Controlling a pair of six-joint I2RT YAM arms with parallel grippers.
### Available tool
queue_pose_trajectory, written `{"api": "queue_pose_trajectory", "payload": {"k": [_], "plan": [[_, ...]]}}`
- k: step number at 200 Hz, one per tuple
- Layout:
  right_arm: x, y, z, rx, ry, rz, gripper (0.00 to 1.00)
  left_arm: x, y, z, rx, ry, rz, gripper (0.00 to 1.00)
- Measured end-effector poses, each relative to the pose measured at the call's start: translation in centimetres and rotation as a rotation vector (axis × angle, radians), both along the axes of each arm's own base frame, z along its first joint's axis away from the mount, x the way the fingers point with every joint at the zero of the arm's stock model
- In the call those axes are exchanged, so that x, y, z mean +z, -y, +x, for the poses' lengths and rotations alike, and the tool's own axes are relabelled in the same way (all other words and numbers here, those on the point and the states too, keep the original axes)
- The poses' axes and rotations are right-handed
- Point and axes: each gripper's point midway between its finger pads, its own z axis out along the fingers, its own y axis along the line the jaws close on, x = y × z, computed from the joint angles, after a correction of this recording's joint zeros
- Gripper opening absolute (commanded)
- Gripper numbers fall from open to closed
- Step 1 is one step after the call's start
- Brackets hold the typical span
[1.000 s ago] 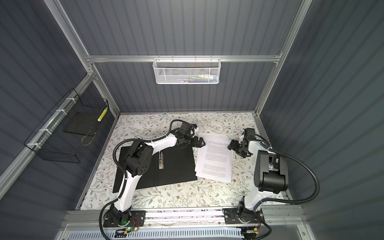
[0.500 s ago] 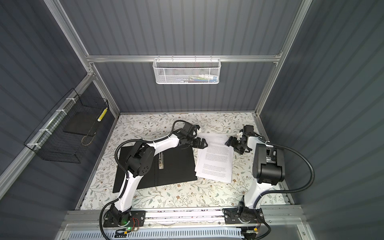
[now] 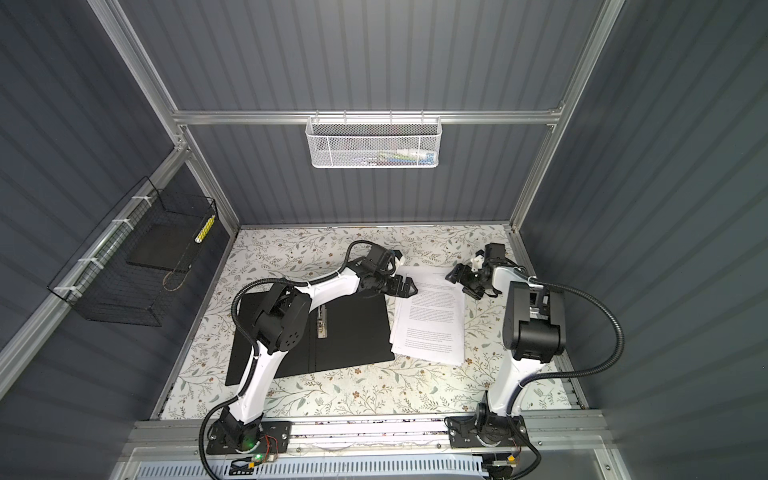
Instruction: Put the files into the folder
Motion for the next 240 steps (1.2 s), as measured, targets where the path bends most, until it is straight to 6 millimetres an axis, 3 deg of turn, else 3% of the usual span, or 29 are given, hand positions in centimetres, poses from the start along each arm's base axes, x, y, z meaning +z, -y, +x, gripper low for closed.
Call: {"api": "queue_pose_trajectory", "payload": {"k": [67,128,202,240], "plan": [[1.1,1.4,-2.0,-0.011,-0.020,-0.117,0.84,0.0,0.0,0.0,0.002,0.002,0.001,0.99],[-1.8,1.1,-4.1,0.006,-0.110,-0.115,0.84,-0.1,0.0,0.0,0.001,0.001,0.001,0.99],[-1.5,-1.2,-2.1,0.042,-0.065,-0.058,0.84,0.0,0.2,-0.1,-0.003,0.003,-0.003,0.99],[-1.0,-1.4,-1.1,0.043,-0.045,-0.060,0.85,-0.1,0.2,-0.2,-0.005,0.005,-0.003,0.99]]}}
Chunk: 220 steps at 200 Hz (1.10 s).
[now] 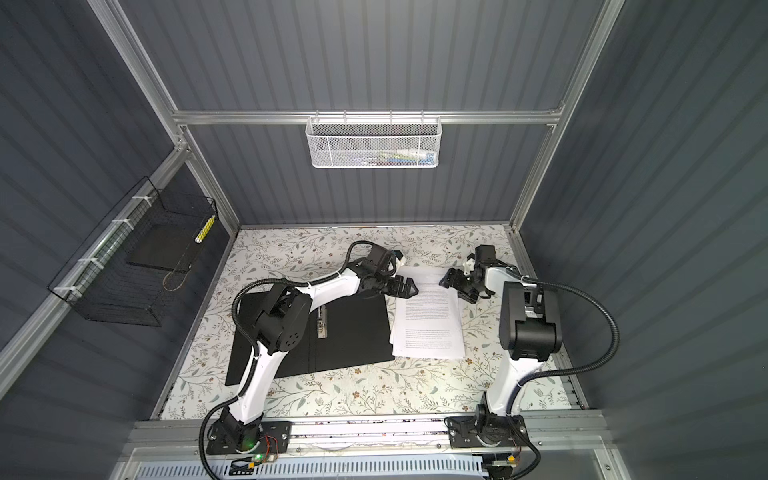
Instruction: Put the files into the folder
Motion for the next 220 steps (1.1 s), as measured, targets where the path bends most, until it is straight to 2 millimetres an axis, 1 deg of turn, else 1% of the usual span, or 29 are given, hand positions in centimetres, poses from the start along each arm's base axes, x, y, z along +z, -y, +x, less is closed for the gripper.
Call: {"api": "queue_pose_trajectory", "payload": {"k": [15,45,68,94,119,135,189,220], "plan": [[0.4,0.4,0.1,-0.001,0.011,-0.010,0.86,0.0,0.0,0.0,0.000,0.001,-0.001,0.99],[1.5,1.4,-0.5,0.010,0.025,-0.030,0.86,0.0,0.0,0.0,-0.002,0.003,0.000,0.99],[1.2,1.7,-1.4,0.043,0.014,-0.044,0.86,0.0,0.0,0.0,-0.005,0.007,-0.002,0.99],[0.3,1.4,-2.7,0.073,-0.027,-0.042,0.86,0.0,0.0,0.0,-0.005,0.007,-0.002,0.99],[-0.1,1.0,-3.0,0.100,-0.036,-0.037,0.83,0.0,0.0,0.0,-0.005,0.007,-0.002,0.99],[-0.8,0.7,-3.3,0.122,-0.058,-0.031,0.83,0.0,0.0,0.0,-0.005,0.007,-0.003,1.00],[-0.9,-0.7,-3.2,0.175,-0.077,-0.030,0.79,0.0,0.2,-0.1,-0.015,0.008,-0.019,0.99],[-0.8,-1.0,-3.3,0.184,-0.086,-0.018,0.79,-0.1,0.2,-0.1,-0.015,0.010,-0.021,0.99]]}}
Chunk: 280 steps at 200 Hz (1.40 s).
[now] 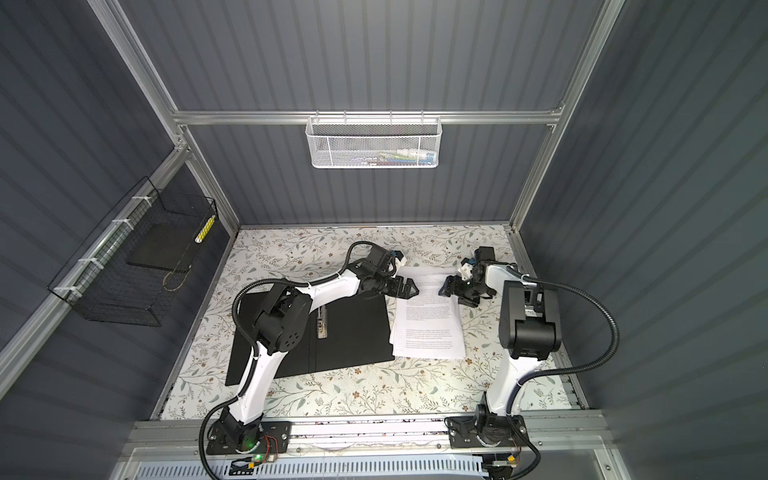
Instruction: Put the files into the folder
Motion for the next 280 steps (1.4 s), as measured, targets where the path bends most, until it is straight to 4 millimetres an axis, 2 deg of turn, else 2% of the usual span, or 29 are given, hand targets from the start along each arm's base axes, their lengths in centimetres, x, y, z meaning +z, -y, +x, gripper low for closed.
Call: {"api": "queue_pose_trajectory", "payload": {"k": [97,147,165,207,280], "plan": [[1.3,-3.1,-0.7,0.043,0.014,0.219,0.79,0.0,0.1,0.0,-0.004,0.011,-0.017,0.99],[3.8,-4.0,-1.7,0.041,0.061,0.329,0.79,0.1,-0.3,0.2,0.003,0.016,-0.023,1.00],[4.6,-3.3,-2.0,0.015,0.079,0.292,0.80,0.0,-0.6,0.3,0.008,0.015,-0.022,0.99],[5.7,0.0,-1.8,-0.080,0.135,0.087,0.82,0.1,-0.6,0.3,0.008,0.017,-0.023,0.99],[1.7,2.3,-3.0,-0.152,0.010,-0.047,0.82,0.1,-0.6,0.3,0.009,0.017,-0.023,0.99]]}}
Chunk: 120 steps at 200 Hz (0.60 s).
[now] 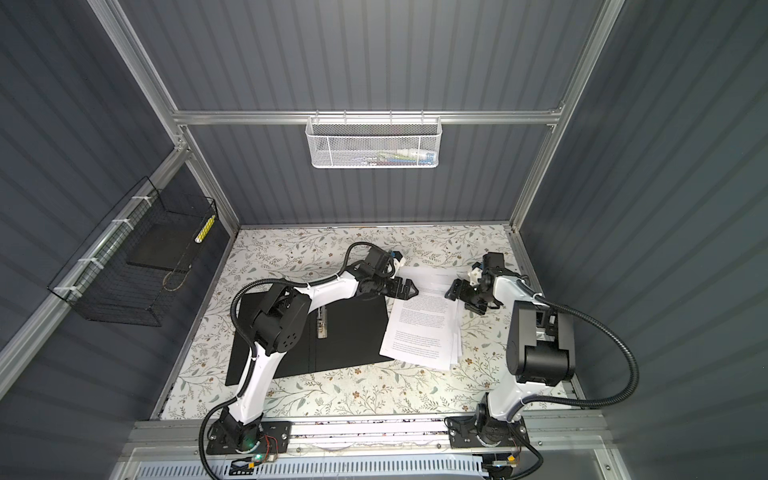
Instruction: Put the files into the folder
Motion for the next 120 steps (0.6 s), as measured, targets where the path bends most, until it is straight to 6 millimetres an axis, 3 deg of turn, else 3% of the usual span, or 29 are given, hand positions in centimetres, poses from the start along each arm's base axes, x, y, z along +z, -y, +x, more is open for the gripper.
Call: {"api": "queue_pose_trajectory", "payload": {"k": [39,120], "plan": [[-2.0,0.4,-0.6,-0.012,-0.070,-0.019,0.81,0.0,0.0,0.0,0.000,-0.003,-0.002,0.99],[-2.0,-1.5,0.8,0.031,-0.067,0.021,0.76,0.1,0.1,-0.2,-0.008,-0.010,-0.009,0.99]]}}
